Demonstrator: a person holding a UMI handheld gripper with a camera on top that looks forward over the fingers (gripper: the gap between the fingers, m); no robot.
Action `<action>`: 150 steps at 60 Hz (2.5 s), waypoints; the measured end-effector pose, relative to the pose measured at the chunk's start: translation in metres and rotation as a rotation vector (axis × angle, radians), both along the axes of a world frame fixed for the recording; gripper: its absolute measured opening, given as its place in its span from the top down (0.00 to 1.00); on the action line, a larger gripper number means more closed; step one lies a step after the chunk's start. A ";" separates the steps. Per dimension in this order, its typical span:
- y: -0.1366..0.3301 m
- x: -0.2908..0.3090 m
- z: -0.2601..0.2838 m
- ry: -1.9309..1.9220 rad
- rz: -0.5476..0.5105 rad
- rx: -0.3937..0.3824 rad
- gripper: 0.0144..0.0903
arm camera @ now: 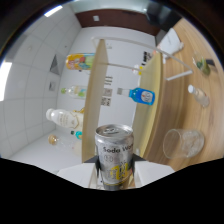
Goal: Make me a cup of Mojito.
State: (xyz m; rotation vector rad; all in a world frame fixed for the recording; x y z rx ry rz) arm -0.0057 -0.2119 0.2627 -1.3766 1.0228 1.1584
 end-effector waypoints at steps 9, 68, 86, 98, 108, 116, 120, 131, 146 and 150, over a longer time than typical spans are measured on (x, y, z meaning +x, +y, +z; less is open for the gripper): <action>-0.004 -0.001 0.034 -0.566 -0.054 0.082 0.52; 0.029 -0.072 -0.184 -1.321 0.188 -0.158 0.51; 0.019 -0.077 -0.185 -1.384 0.178 -0.121 0.49; 0.015 -0.076 -0.187 -1.395 0.191 -0.131 0.48; 0.006 -0.077 -0.182 -1.405 0.227 -0.167 0.05; -0.013 -0.085 -0.160 -1.371 0.261 -0.174 0.06; -0.027 -0.089 -0.150 -1.347 0.281 -0.196 0.07; -0.071 -0.076 -0.127 -1.341 0.288 -0.288 0.06; -0.125 -0.016 -0.130 -1.395 0.307 -0.417 0.06; -0.133 -0.002 -0.132 -1.402 0.316 -0.428 0.06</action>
